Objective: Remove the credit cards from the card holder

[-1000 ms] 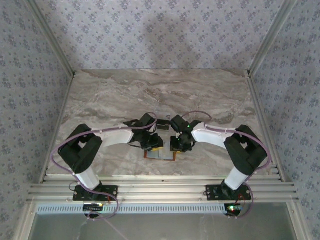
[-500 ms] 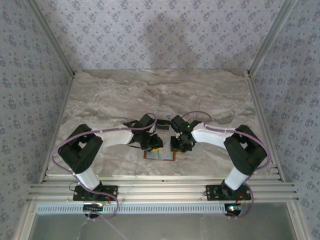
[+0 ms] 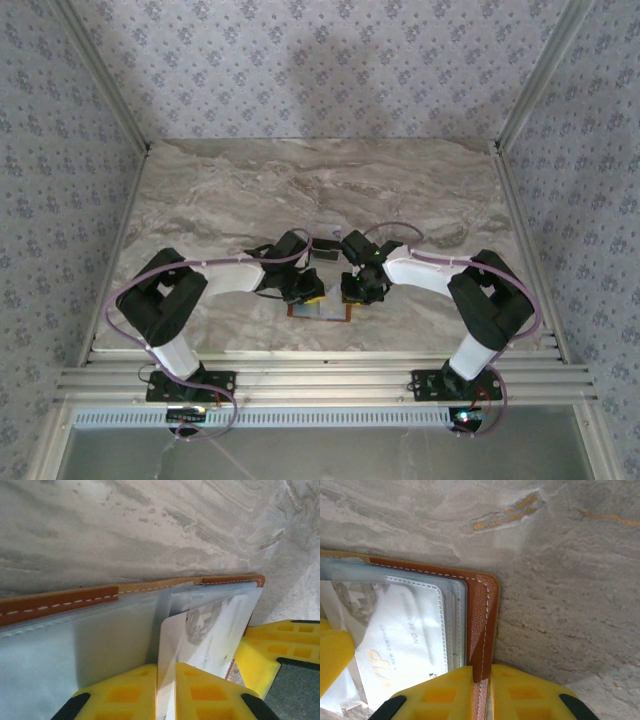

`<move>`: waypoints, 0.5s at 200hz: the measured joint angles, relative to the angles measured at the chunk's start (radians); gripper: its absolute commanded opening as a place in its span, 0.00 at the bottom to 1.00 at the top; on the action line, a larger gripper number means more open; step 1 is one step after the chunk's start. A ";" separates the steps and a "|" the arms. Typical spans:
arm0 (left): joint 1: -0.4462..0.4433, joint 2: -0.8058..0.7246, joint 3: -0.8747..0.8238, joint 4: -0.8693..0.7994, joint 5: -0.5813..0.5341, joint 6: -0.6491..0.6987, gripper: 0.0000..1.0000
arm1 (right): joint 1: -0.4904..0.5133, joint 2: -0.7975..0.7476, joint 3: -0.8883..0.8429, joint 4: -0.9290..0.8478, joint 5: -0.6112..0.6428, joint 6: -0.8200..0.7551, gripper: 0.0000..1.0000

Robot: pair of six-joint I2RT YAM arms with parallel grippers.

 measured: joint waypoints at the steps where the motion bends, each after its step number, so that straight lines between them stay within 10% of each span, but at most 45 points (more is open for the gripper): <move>1: 0.000 -0.001 0.000 0.000 0.000 0.000 0.14 | 0.000 0.000 0.000 0.000 0.000 0.000 0.17; 100: 0.014 -0.060 -0.003 -0.061 -0.031 0.042 0.09 | 0.000 -0.002 0.000 -0.001 0.003 0.000 0.17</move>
